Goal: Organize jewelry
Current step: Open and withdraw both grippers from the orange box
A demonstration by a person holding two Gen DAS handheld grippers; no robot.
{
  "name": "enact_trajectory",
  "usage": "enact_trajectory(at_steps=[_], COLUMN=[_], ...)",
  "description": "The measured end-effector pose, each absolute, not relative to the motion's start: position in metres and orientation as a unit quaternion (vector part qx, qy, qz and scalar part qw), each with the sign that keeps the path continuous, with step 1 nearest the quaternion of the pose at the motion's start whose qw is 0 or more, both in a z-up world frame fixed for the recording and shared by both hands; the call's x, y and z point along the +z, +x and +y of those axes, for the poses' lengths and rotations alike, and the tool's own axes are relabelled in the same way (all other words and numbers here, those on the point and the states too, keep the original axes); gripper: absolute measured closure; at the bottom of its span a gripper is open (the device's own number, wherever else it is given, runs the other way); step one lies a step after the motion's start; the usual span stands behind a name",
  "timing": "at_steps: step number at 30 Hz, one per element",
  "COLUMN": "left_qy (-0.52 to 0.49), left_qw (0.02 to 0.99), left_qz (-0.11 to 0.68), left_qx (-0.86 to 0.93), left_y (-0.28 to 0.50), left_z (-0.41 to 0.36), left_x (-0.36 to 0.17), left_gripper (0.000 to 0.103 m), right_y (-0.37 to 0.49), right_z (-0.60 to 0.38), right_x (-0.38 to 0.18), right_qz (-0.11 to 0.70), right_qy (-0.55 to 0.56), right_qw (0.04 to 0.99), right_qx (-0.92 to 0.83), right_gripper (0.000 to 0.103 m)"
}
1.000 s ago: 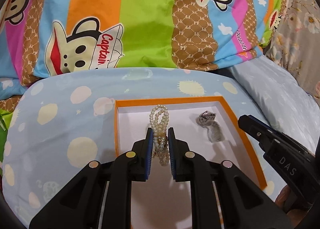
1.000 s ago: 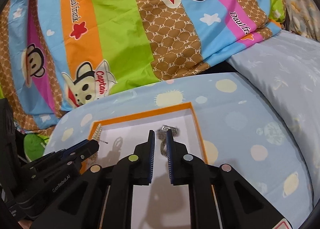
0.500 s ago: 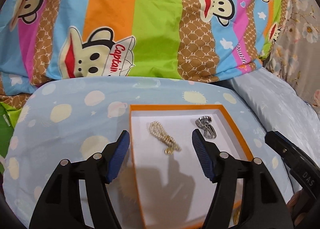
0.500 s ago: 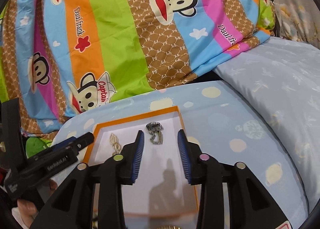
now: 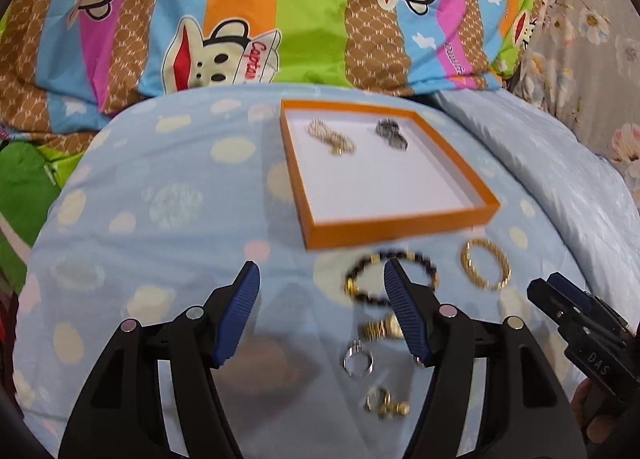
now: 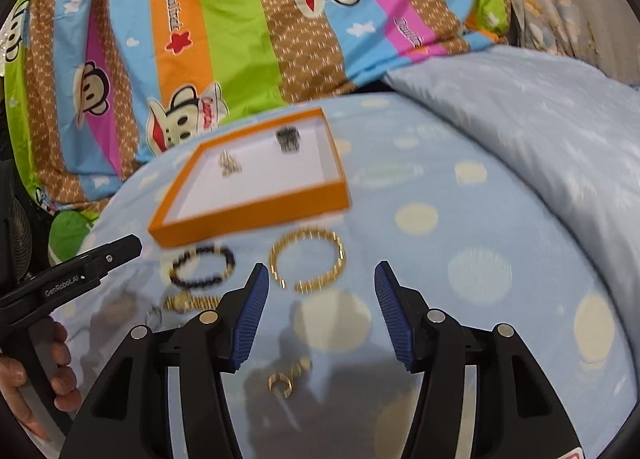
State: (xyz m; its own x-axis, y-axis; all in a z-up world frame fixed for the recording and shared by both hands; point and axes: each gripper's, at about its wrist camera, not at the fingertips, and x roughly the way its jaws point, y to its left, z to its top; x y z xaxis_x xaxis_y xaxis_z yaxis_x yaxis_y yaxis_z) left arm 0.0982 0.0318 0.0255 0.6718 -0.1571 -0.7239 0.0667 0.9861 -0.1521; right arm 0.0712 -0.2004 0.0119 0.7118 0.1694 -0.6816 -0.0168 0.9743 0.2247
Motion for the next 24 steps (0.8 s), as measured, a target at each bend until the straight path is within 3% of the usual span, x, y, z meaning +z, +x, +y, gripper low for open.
enact_trajectory(at_steps=[9, 16, 23, 24], left_qy=[-0.048, -0.069, -0.074, -0.074], left_qw=[0.907, 0.901, 0.901, 0.9], left_qz=[0.415, 0.424, 0.424, 0.425], left_qx=[-0.046, -0.052, -0.059, -0.059], left_y=[0.08, 0.082, 0.083, 0.083], left_z=[0.021, 0.026, 0.026, 0.026], left_x=[0.003, -0.003, -0.003, -0.003], left_gripper=[0.041, 0.04, 0.036, 0.036], right_y=[0.084, 0.111, 0.125, 0.125], right_z=[-0.187, -0.173, -0.163, -0.163], right_x=[0.003, -0.002, -0.009, -0.009], right_qz=[0.393, 0.414, 0.433, 0.432], right_qy=[0.087, 0.076, 0.053, 0.051], right_qw=[0.914, 0.907, 0.9, 0.9], right_qx=[0.04, 0.022, 0.004, 0.001], right_gripper=[0.045, 0.035, 0.035, 0.039])
